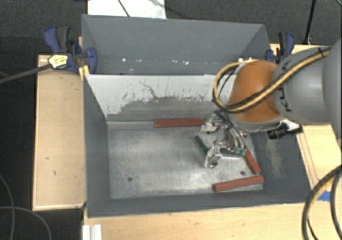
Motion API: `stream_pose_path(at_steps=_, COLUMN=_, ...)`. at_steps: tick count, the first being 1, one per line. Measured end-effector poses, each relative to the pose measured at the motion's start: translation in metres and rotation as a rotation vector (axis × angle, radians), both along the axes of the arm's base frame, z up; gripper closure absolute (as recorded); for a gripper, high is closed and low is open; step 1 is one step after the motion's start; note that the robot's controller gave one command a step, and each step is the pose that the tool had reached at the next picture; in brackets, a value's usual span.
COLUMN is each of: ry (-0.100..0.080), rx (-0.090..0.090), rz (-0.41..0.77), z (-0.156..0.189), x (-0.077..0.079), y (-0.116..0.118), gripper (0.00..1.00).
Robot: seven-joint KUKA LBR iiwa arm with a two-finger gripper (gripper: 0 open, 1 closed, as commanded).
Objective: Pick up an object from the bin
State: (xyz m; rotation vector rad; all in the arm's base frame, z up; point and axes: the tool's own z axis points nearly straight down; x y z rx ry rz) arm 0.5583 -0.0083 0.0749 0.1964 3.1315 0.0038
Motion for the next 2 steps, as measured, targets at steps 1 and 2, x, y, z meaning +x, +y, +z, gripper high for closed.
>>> stream_pose_path(at_steps=1, ry=0.005, rx=-0.002, rz=-0.059, z=0.0057, x=-0.0192, y=-0.0707, gripper=1.0)
stream_pose_path(at_steps=2, ry=0.005, rx=-0.002, rz=-0.061, z=0.0057, x=-0.0192, y=-0.0706, gripper=1.0)
